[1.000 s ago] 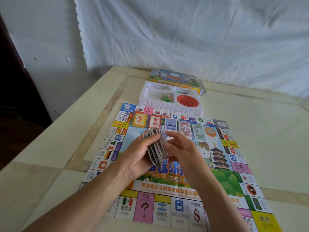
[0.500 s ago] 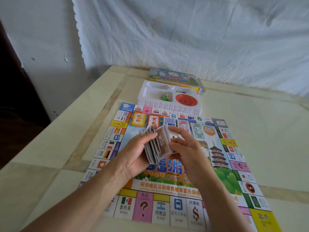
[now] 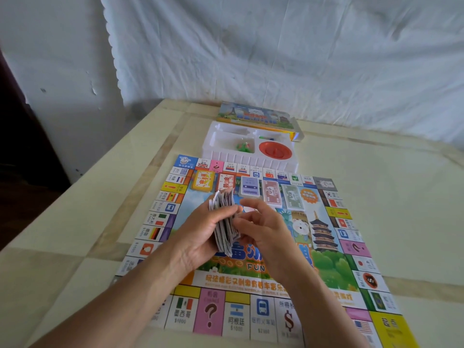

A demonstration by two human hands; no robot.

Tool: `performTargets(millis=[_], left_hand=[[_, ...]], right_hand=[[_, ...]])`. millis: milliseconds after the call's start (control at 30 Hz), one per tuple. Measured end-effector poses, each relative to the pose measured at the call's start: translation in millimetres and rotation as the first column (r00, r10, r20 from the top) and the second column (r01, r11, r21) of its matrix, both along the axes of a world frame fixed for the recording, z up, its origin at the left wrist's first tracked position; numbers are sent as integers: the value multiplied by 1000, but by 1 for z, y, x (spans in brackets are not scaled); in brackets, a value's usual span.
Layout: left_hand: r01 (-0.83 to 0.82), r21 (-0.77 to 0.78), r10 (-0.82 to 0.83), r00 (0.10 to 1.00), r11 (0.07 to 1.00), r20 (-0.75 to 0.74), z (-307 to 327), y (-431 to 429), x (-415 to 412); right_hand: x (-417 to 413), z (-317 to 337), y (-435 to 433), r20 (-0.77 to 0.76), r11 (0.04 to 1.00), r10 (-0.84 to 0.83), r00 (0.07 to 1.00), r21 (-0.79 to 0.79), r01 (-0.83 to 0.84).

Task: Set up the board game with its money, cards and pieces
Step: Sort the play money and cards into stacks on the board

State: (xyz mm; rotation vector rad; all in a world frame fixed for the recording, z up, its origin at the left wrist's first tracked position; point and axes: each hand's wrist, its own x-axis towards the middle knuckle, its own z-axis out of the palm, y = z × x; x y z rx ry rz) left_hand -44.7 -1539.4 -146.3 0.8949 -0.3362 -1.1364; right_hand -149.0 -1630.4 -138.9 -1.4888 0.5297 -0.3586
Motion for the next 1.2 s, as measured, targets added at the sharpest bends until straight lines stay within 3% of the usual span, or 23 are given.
performTargets(millis=[167,400,800,900,1200], left_hand=[[11,-6,-11,999,1000,-50,2,1,3],[42,-30,-43,997,999,-63,1,2,7],[12,-34,-14,998,999,-60,3,1,4],[15,-41,-17,999,999,-52,3,2,2],[11,-28,-14,994,1000,-111,0,3,8]], right_hand=[[-2,1,-7,19,998,-20,1000,57,18],[-5,3,-12,17,998,-57,998,13,57],[-2,2,-2,6,983,-47,999,-175,47],[1,-1,2,-56,966,-38,998,-256,23],[-3,3,-4,-3,999,-42,999,-16,42]])
